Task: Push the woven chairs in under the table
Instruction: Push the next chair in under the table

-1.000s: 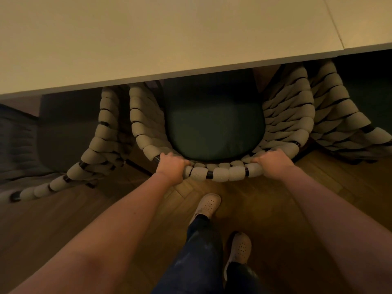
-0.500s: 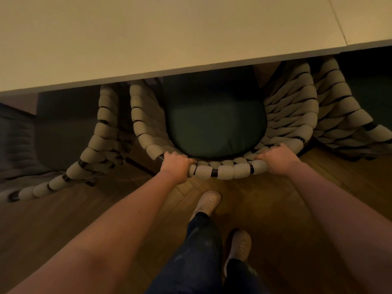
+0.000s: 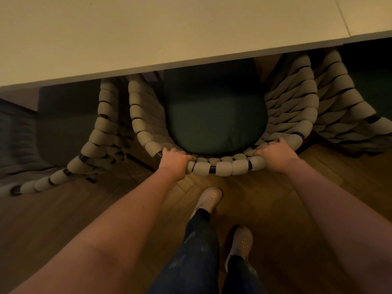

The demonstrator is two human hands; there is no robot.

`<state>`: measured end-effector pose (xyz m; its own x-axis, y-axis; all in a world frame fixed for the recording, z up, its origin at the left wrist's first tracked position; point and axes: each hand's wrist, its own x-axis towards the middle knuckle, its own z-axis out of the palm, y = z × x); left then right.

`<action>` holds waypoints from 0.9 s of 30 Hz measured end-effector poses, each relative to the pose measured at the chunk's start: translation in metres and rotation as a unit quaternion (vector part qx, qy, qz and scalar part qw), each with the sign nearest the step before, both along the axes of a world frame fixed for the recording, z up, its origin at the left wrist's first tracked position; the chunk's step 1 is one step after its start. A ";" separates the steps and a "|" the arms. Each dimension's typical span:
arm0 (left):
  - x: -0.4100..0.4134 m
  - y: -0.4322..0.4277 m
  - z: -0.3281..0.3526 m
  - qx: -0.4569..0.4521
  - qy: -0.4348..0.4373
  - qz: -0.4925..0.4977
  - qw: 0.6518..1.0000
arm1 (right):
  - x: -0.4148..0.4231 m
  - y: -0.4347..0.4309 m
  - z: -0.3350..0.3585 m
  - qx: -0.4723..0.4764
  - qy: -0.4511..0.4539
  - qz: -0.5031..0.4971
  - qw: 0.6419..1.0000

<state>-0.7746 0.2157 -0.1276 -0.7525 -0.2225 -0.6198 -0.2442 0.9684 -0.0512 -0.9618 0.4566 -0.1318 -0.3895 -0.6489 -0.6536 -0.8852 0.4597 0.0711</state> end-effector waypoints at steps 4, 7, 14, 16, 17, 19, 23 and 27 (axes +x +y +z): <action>0.002 -0.001 0.002 0.003 -0.003 -0.003 1.000 | 0.001 0.001 -0.003 -0.009 0.005 -0.004 1.000; -0.001 -0.001 0.003 0.006 -0.016 -0.006 1.000 | 0.004 0.000 -0.005 0.003 0.028 -0.007 1.000; -0.018 -0.008 0.017 0.075 -0.136 -0.004 0.988 | 0.016 0.002 0.005 -0.033 0.019 -0.070 0.997; -0.028 -0.008 0.024 0.161 -0.160 0.084 0.970 | 0.017 0.005 0.009 -0.061 -0.008 -0.085 0.994; -0.038 -0.003 0.028 0.215 -0.155 0.136 0.955 | 0.015 0.010 0.016 -0.074 -0.024 -0.102 0.992; -0.055 0.010 0.033 0.273 -0.097 0.207 0.934 | 0.013 0.019 0.025 -0.114 -0.046 -0.138 0.983; -0.108 0.060 0.047 0.229 0.033 0.118 0.966 | -0.007 0.060 0.046 -0.186 -0.040 -0.230 0.954; -0.168 0.130 0.068 0.215 0.102 -0.016 0.971 | -0.043 0.137 0.060 -0.201 -0.008 -0.319 0.926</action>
<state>-0.9426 0.3459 -0.0601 -0.8719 0.0493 -0.4872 -0.1763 0.8965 0.4063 -1.0046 0.5937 -0.0722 -0.7695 -0.4825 -0.4183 -0.4246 0.8759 -0.2291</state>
